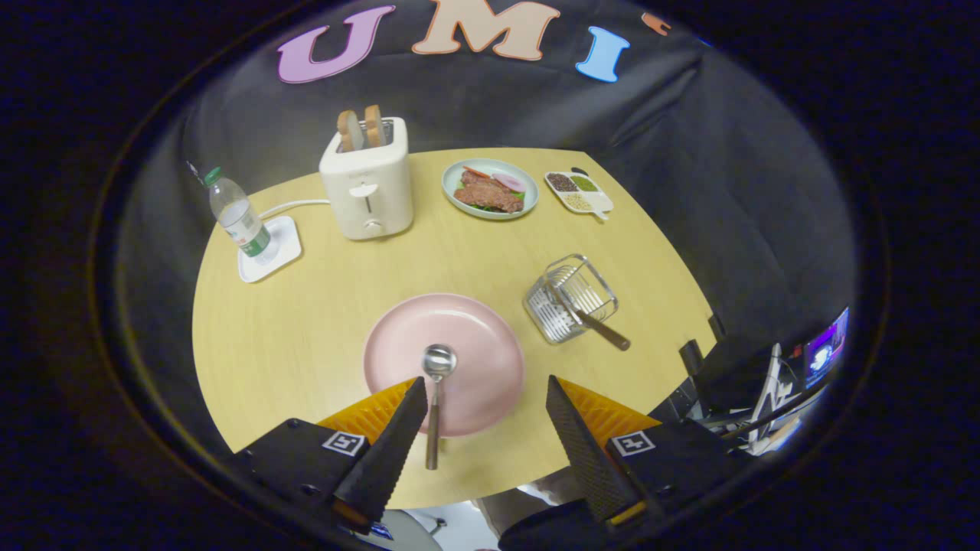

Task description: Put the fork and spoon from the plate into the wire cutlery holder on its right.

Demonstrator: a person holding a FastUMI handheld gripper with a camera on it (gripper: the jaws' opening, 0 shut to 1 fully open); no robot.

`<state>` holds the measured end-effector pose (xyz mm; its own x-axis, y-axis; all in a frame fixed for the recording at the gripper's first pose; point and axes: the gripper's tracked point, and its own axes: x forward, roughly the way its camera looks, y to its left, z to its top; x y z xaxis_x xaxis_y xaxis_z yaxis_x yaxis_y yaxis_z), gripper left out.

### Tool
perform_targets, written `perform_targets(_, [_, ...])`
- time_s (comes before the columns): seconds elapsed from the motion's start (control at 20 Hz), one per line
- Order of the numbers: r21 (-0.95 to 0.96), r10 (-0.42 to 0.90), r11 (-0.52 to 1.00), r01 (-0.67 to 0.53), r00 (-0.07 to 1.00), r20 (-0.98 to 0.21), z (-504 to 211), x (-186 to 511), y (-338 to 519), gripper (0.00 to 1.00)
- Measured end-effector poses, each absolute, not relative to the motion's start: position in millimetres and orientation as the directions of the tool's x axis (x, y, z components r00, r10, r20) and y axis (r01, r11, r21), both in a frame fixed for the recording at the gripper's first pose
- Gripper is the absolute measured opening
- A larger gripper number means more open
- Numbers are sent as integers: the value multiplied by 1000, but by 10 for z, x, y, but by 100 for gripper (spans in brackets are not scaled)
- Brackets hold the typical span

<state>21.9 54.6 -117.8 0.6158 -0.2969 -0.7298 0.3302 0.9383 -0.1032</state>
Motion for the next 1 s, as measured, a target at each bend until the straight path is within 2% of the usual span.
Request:
perform_targets(0.45, [-46, -331, 916, 398, 689, -645, -1888, -115, 885, 100])
perform_targets(0.8, [21, -335, 915, 404, 786, -520, -2242, -162, 1009, 99])
perform_targets(1.0, [-5, -349, 917, 400, 794, -497, -2456, -167, 1002, 87])
